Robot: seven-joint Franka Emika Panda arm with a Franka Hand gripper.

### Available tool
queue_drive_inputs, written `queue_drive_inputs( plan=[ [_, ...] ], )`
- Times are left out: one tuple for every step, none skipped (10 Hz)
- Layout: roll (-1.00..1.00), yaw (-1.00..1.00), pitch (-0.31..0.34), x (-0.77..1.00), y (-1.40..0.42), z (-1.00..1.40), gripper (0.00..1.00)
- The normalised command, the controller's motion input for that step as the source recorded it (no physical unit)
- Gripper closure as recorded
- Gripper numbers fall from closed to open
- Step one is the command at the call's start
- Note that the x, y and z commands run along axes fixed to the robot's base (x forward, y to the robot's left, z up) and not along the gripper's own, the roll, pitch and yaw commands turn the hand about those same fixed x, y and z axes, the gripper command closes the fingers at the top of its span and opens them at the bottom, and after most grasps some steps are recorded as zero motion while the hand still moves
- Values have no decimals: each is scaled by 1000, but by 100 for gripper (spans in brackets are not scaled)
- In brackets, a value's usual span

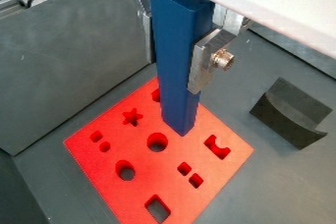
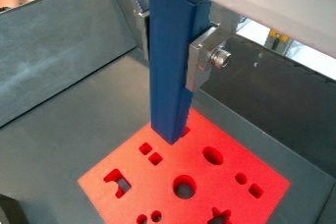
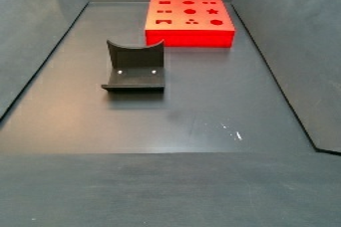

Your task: Insert the rectangle object.

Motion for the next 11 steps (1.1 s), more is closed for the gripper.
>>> queue_drive_inputs(
  plan=[
    [0,151,-36,-9,-109,-49,100],
    [-214,60,-36,274,-80,-389,100],
    [-167,0,-63,429,-483,-700,100],
    [-113,0,-61,597,-620,-580,100],
    [-96,0,-83,583,-654,-549,100],
    [-93,-17,-67,554,-640,-540,100],
    [-86,-43,-69,500,-651,-537,100],
    [89,200,0,0,-377,-83,100],
    [14,0,0,0,0,0,100],
    [283,280,16,0,-14,-646,100],
    [333,511,0,-120,-26,-586,100]
  ],
)
